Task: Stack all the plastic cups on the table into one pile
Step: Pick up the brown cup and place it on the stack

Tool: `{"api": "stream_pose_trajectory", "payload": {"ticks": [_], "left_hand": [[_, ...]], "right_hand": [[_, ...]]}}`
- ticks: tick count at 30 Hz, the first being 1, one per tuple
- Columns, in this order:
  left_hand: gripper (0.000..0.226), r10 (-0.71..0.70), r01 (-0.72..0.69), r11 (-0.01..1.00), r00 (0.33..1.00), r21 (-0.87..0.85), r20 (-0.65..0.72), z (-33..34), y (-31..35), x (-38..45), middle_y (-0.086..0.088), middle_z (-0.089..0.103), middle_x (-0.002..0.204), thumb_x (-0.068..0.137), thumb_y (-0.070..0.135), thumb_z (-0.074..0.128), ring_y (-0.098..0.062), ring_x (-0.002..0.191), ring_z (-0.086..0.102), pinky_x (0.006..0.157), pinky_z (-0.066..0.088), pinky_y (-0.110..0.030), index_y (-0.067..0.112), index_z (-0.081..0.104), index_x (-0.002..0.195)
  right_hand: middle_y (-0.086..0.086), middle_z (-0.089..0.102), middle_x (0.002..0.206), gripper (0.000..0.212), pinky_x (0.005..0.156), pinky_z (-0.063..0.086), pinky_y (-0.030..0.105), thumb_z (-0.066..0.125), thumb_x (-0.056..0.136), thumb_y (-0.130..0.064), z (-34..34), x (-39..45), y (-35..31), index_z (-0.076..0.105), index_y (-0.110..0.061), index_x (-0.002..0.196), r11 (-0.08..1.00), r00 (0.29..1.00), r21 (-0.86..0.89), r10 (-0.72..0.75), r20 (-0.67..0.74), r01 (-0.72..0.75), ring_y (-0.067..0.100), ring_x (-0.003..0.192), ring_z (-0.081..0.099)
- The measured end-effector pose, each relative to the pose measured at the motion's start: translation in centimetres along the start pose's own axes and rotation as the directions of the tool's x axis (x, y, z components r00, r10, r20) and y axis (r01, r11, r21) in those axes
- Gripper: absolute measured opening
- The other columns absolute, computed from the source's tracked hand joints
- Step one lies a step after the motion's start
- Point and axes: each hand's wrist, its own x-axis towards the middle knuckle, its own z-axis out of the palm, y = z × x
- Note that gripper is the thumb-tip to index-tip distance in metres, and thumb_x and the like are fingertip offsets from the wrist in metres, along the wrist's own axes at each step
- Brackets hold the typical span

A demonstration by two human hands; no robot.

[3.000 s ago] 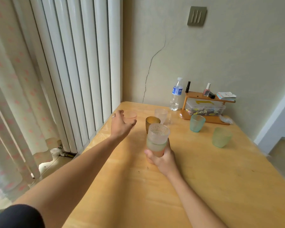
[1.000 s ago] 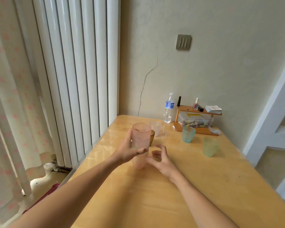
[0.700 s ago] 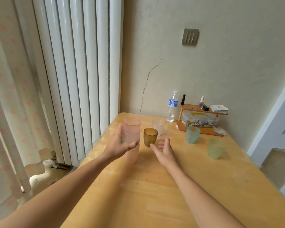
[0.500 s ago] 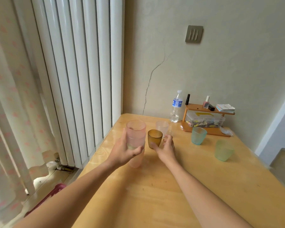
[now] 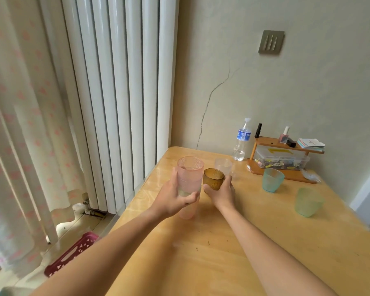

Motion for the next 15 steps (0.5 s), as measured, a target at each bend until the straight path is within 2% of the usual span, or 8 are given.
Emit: {"api": "stream_pose_trajectory", "payload": {"ticks": [2, 5, 8, 10, 12, 15], "left_hand": [[0.085, -0.011, 0.011, 1.000, 1.000, 0.002, 0.016, -0.1, 0.2, 0.0, 0.011, 0.069, 0.124, 0.083, 0.043, 0.084, -0.008, 0.113, 0.069, 0.095, 0.060, -0.033, 0.027, 0.034, 0.150], [0.086, -0.043, 0.043, 0.999, 0.998, -0.011, 0.049, -0.3, 0.5, -0.1, 0.007, 0.068, 0.130, 0.087, 0.038, 0.084, -0.016, 0.117, 0.068, 0.101, 0.058, -0.037, 0.027, 0.030, 0.152], [0.094, -0.097, 0.103, 0.993, 0.990, -0.059, 0.098, -0.5, 1.0, -0.1, 0.004, 0.065, 0.140, 0.086, 0.043, 0.085, -0.018, 0.125, 0.065, 0.107, 0.055, -0.038, 0.034, 0.022, 0.155], [0.102, -0.144, 0.157, 0.983, 0.981, -0.092, 0.130, -0.7, 1.2, 0.0, 0.002, 0.062, 0.144, 0.082, 0.048, 0.086, -0.020, 0.131, 0.062, 0.112, 0.053, -0.043, 0.037, 0.019, 0.157], [0.109, -0.196, 0.219, 0.966, 0.966, -0.136, 0.166, -1.0, 1.4, 0.1, 0.003, 0.063, 0.144, 0.077, 0.053, 0.088, -0.022, 0.134, 0.061, 0.116, 0.052, -0.049, 0.040, 0.017, 0.158], [0.110, -0.231, 0.268, 0.949, 0.949, -0.164, 0.213, -1.1, 1.8, 0.2, 0.002, 0.063, 0.142, 0.077, 0.046, 0.089, -0.022, 0.134, 0.061, 0.117, 0.051, -0.049, 0.034, 0.018, 0.159]], "right_hand": [[0.015, 0.059, 0.131, 0.067, 0.086, 0.048, 0.037, 0.083, 0.078, -0.037, -1.1, -0.7, -1.0, 0.042, -0.009, 0.123, 0.997, 0.998, 0.036, -0.071, 0.001, 0.070, 0.035, 0.117, 0.059], [0.010, 0.058, 0.129, 0.071, 0.094, 0.050, 0.040, 0.083, 0.078, -0.037, -3.6, -1.7, -3.6, 0.040, -0.015, 0.129, 0.973, 0.979, 0.118, -0.194, -0.056, 0.199, 0.031, 0.116, 0.059], [0.004, 0.061, 0.118, 0.075, 0.089, 0.054, 0.043, 0.079, 0.078, -0.040, -6.1, -2.6, -6.7, 0.030, -0.027, 0.133, 0.938, 0.954, 0.180, -0.285, -0.092, 0.298, 0.029, 0.100, 0.063], [0.001, 0.062, 0.120, 0.076, 0.086, 0.054, 0.042, 0.076, 0.077, -0.044, -7.3, -3.0, -8.5, 0.029, -0.033, 0.136, 0.906, 0.924, 0.181, -0.370, -0.092, 0.381, 0.027, 0.098, 0.064], [0.000, 0.063, 0.123, 0.072, 0.085, 0.053, 0.037, 0.077, 0.079, -0.042, -8.2, -3.4, -10.0, 0.035, -0.032, 0.137, 0.879, 0.892, 0.153, -0.439, -0.110, 0.451, 0.024, 0.101, 0.064], [0.001, 0.065, 0.122, 0.070, 0.084, 0.056, 0.035, 0.075, 0.078, -0.046, -8.8, -4.1, -11.6, 0.038, -0.030, 0.136, 0.855, 0.868, 0.157, -0.476, -0.137, 0.494, 0.023, 0.099, 0.067]]}}
